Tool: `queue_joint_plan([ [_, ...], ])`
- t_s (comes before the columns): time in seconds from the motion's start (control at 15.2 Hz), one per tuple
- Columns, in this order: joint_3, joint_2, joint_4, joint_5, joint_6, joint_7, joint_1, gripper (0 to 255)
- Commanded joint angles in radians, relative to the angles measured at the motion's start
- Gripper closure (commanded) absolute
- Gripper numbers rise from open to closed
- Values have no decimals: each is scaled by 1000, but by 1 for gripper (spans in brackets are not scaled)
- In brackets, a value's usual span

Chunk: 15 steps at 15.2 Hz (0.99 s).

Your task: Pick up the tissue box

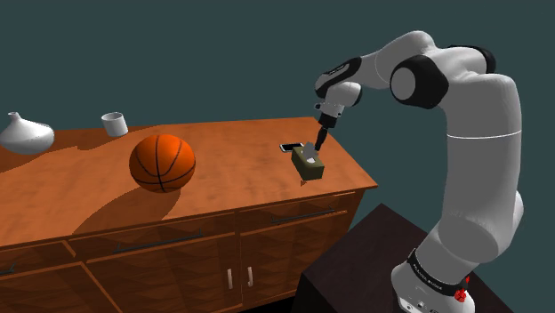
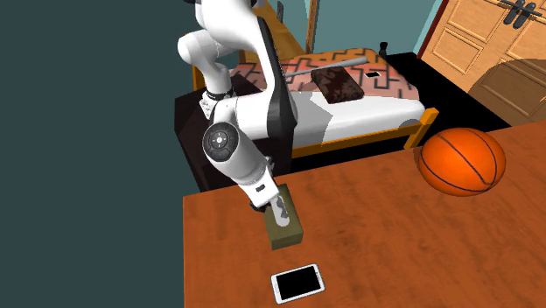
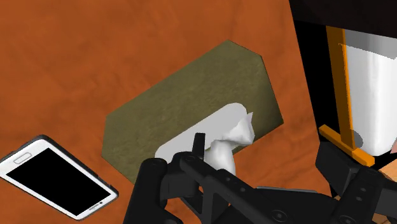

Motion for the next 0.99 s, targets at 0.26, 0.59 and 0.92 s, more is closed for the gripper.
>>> queue_joint_plan([
  [0.26,14,51,-2,27,44,-28,-8,0],
  [0.59,14,51,-2,27,44,-27,-8,255],
  [0.92,13,47,-7,26,44,-27,-7,255],
])
